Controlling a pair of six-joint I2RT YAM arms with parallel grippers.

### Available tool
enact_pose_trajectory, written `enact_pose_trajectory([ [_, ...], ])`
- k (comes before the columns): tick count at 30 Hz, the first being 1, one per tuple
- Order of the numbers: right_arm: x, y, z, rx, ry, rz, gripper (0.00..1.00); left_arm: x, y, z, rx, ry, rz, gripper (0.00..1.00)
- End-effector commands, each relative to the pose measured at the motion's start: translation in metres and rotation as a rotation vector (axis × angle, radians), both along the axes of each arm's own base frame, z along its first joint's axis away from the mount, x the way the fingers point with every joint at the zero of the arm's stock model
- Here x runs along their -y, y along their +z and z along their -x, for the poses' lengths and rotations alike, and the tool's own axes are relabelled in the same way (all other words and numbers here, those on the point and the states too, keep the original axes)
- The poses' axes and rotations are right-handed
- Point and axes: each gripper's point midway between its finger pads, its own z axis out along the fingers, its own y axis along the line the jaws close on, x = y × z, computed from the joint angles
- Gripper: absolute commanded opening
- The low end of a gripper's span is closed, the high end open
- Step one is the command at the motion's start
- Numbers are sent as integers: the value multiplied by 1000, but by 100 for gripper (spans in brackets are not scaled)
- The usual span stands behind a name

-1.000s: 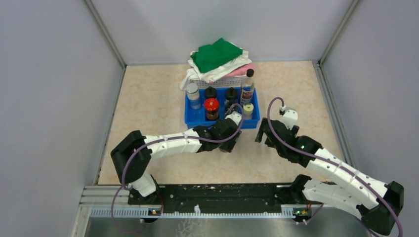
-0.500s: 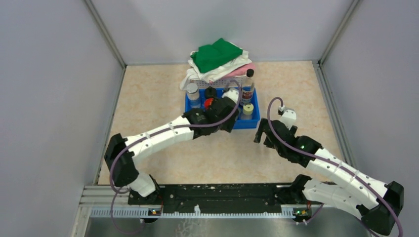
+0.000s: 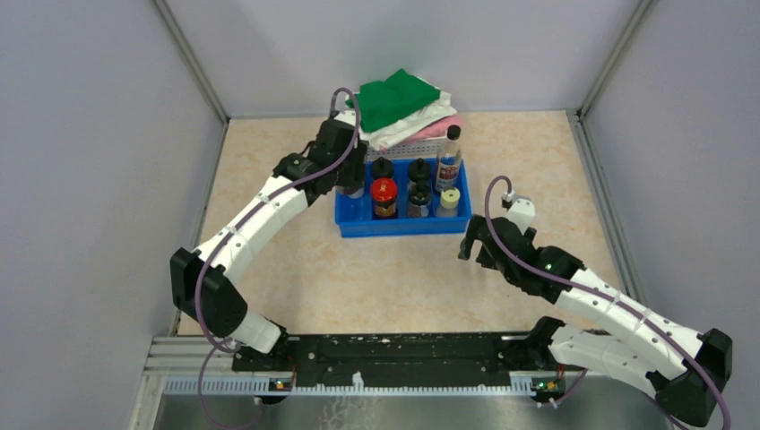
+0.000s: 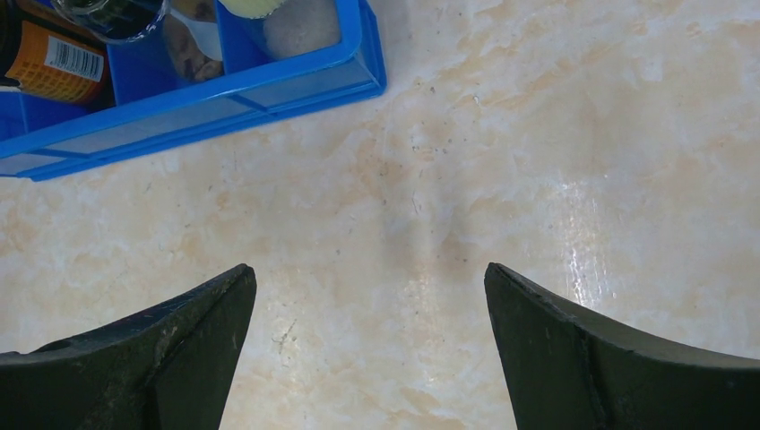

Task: Organize the condiment bottles
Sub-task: Place the bottle in the storage box.

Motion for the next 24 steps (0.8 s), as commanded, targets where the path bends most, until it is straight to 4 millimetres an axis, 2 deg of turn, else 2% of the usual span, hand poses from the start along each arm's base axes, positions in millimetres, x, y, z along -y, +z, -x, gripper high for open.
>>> enact_pose_trajectory([
  [1,-8,19,-7,39,5,-51,97,27,18,-9,70,-70,96,58],
  [9,-8,15,-6,30,8,-52,97,29,-18,-11,33,-59,89,58],
  [24,-13,9,-6,18,24,-55,97,28,-67,-19,28,-32,72,59],
])
